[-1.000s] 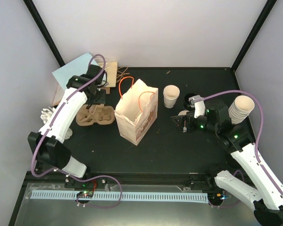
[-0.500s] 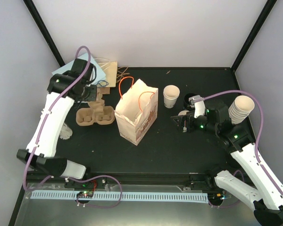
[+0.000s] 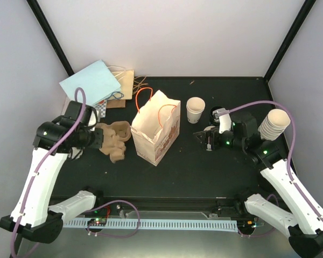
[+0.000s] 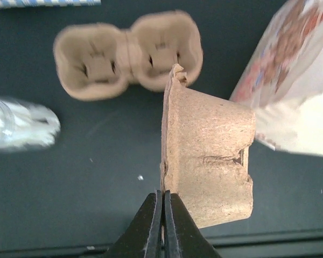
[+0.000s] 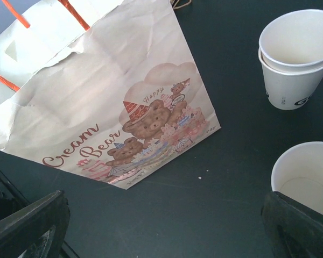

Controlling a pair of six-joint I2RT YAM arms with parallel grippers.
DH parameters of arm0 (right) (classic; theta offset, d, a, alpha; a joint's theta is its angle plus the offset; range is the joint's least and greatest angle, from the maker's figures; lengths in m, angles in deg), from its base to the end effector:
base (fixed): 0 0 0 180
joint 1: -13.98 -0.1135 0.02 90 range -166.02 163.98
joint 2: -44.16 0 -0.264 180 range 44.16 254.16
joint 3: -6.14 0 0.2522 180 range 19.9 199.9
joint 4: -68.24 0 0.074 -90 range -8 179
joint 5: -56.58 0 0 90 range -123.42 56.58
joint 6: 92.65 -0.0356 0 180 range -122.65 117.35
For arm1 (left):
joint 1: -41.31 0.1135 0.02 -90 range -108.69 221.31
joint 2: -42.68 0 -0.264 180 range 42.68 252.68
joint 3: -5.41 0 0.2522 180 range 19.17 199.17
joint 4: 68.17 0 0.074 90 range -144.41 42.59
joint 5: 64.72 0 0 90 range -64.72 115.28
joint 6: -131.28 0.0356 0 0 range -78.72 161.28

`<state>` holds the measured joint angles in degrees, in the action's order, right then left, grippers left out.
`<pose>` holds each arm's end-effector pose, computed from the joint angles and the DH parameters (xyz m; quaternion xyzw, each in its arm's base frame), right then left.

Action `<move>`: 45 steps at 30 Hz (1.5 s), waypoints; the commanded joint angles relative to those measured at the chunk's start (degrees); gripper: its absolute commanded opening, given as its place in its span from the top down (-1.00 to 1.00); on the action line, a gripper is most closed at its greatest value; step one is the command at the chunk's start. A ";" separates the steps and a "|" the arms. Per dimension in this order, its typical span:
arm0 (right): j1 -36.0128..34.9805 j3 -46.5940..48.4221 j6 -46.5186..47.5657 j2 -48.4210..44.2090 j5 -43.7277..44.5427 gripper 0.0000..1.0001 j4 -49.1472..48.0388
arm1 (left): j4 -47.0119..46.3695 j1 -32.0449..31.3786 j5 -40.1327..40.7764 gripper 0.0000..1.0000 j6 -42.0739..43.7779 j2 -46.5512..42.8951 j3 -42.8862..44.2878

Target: Pack the takeout coffee

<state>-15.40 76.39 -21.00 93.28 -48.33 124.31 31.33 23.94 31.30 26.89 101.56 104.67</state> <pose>0.1448 0.0920 0.3419 -0.1442 0.8694 0.2906 0.3726 0.1269 -0.0358 0.4090 0.0111 0.9626 -0.0241 0.2696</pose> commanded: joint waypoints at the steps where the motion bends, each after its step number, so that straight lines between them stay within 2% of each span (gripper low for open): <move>1: -0.05 0.87 0.35 0.18 -1.02 -1.00 -1.13 | 2.46 -1.69 -6.07 0.96 -4.33 -2.81 -7.38; 5: -0.07 1.01 0.55 0.36 -0.69 -1.00 -0.92 | 0.75 -5.15 -7.65 0.96 -7.87 -5.73 -14.62; 8: -0.06 0.95 0.47 0.28 -1.06 -1.00 -0.89 | 1.57 -10.90 -5.99 0.97 -11.69 -5.34 -16.95; 12: -0.01 0.61 0.18 -0.28 -1.14 -1.00 -0.73 | 3.21 -19.18 -1.83 0.97 -16.56 -4.39 -15.69; 20: -0.06 0.29 -0.24 -1.47 -0.67 -1.00 0.07 | 3.32 -25.14 3.55 0.97 -19.54 -2.13 -15.87; 26: -0.07 0.10 -0.08 -2.24 0.39 -1.00 1.02 | 3.07 -34.60 4.08 0.91 -25.75 2.68 -14.14; 29: -0.06 -0.50 -0.49 -2.53 0.25 -1.00 0.66 | 2.17 -38.05 3.44 0.77 -28.30 3.81 -12.07; 32: -0.06 -0.85 -0.83 -2.63 -0.07 -1.00 0.33 | -3.67 -39.58 -0.88 0.58 -28.73 3.35 -12.65; 36: -0.06 -0.81 -0.81 -2.62 -0.06 -1.00 0.27 | -22.42 -39.83 -13.18 0.37 -30.28 -0.90 -20.96; 39: -0.06 -0.49 -0.86 -2.67 0.11 -1.00 0.51 | -38.72 -39.85 -21.79 0.09 -33.82 -4.16 -29.15; 41: -0.06 -0.46 -0.81 -2.78 0.13 -1.00 0.67 | -45.70 -39.85 -25.10 -0.08 -35.38 -5.37 -33.09; 43: -0.06 -0.47 -0.83 -2.88 0.13 -1.00 0.88 | -46.99 -39.85 -25.95 -0.22 -35.31 -5.54 -33.98; 45: -0.07 -0.54 -0.79 -3.02 0.19 -1.00 1.04 | -42.45 -39.85 -22.89 -0.29 -33.73 -5.17 -32.17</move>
<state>-15.40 76.21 -21.22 91.23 -48.60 124.88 -4.21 -15.66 11.66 -5.99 97.07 70.28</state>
